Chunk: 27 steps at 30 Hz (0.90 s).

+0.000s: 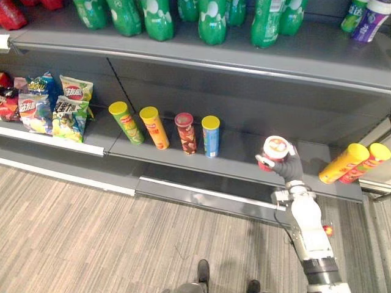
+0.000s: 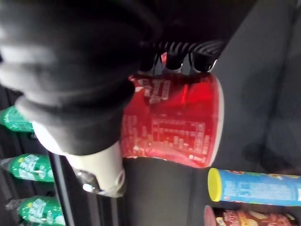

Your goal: Put the gum and the chips on the shelf.

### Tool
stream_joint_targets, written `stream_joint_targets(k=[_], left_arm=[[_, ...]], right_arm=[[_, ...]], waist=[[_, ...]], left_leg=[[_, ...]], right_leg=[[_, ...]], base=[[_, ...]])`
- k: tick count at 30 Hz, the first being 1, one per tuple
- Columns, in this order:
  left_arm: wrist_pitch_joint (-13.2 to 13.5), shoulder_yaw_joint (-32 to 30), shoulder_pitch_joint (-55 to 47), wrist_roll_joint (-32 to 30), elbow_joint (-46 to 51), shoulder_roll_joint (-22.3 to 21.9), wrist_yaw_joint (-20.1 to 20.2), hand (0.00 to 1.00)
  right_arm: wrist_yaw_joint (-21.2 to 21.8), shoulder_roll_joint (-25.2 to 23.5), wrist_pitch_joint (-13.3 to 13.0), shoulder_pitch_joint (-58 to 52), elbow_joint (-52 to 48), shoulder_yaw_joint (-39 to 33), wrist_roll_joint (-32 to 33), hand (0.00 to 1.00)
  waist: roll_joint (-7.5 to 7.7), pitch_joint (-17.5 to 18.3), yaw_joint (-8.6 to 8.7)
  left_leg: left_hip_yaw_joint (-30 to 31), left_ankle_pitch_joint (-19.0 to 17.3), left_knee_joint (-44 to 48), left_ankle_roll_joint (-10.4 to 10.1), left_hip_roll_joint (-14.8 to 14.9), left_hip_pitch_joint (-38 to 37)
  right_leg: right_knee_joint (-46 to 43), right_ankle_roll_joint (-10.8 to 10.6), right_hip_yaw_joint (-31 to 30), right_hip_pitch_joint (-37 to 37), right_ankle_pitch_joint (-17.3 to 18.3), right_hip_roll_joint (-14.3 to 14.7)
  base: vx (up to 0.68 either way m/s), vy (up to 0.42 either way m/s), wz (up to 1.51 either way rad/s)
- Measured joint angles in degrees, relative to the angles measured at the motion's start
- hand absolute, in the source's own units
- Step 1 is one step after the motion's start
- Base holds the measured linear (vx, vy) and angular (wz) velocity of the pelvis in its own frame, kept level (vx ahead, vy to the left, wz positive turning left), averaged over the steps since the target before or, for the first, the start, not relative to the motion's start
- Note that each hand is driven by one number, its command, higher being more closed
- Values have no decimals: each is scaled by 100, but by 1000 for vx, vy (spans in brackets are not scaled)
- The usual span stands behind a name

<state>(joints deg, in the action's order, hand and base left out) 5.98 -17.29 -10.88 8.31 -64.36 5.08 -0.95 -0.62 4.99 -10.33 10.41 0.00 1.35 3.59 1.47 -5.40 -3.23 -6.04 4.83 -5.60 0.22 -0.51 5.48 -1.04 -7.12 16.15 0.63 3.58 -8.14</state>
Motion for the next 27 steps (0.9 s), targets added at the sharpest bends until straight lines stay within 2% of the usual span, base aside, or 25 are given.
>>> stream_joint_targets(k=[6,9,13,14,18,20,22,27], left_arm=[[-24,-8,-20,-3,43,7,-7,0],[-44,-16,-33,-3,43,32,-7,0],[-118,-60,-118,-3,42,104,-5,0],[-120,-59,-182,-3,41,160,5,0],[-120,-60,-182,-4,44,182,8,0],[-122,-62,-187,-3,48,182,10,0],[-124,-56,-188,9,59,181,18,0],[-164,-4,-215,56,58,184,95,0]], right_arm=[[2,492,-11,498,-877,60,374,100],[-15,596,-23,640,-1170,-138,680,100],[-20,861,-21,667,-1403,-395,1009,100],[-195,1228,-43,1124,-1523,-904,1125,100],[-202,1328,-47,1241,-1494,-1009,1212,100],[-200,1631,-43,1525,-1133,-1015,1215,100],[-347,2280,24,2399,-40,-1042,1614,100],[-534,2992,118,3521,1277,-1005,2426,100]], waist=[[35,-1,1],[81,25,72],[224,112,134],[333,190,149],[384,232,165],[390,237,177],[390,239,169],[387,242,145]], left_leg=[[-118,-13,-35,-19,55,-58],[-131,-39,-36,-65,82,-60],[-144,-16,-36,-98,127,-61],[-267,14,-36,-93,190,-59],[-266,45,-36,-97,214,-60],[-267,55,-36,-97,218,-61],[-271,77,-39,-96,223,-62],[-283,116,-39,-108,254,-68]], right_leg=[[-1,42,-108,7,-25,32],[-3,73,-127,17,-33,54],[-1,131,-152,40,-8,101],[8,177,-260,101,-68,162],[22,181,-259,85,-71,189],[46,191,-260,70,-97,195],[108,202,-277,55,-162,207],[106,223,-319,75,-201,238]], base=[[-24,-4,-12],[-60,4,-5],[-8,-15,-9],[42,-34,-24],[42,-19,-6],[0,0,0],[-9,4,-2],[-30,5,-2]])
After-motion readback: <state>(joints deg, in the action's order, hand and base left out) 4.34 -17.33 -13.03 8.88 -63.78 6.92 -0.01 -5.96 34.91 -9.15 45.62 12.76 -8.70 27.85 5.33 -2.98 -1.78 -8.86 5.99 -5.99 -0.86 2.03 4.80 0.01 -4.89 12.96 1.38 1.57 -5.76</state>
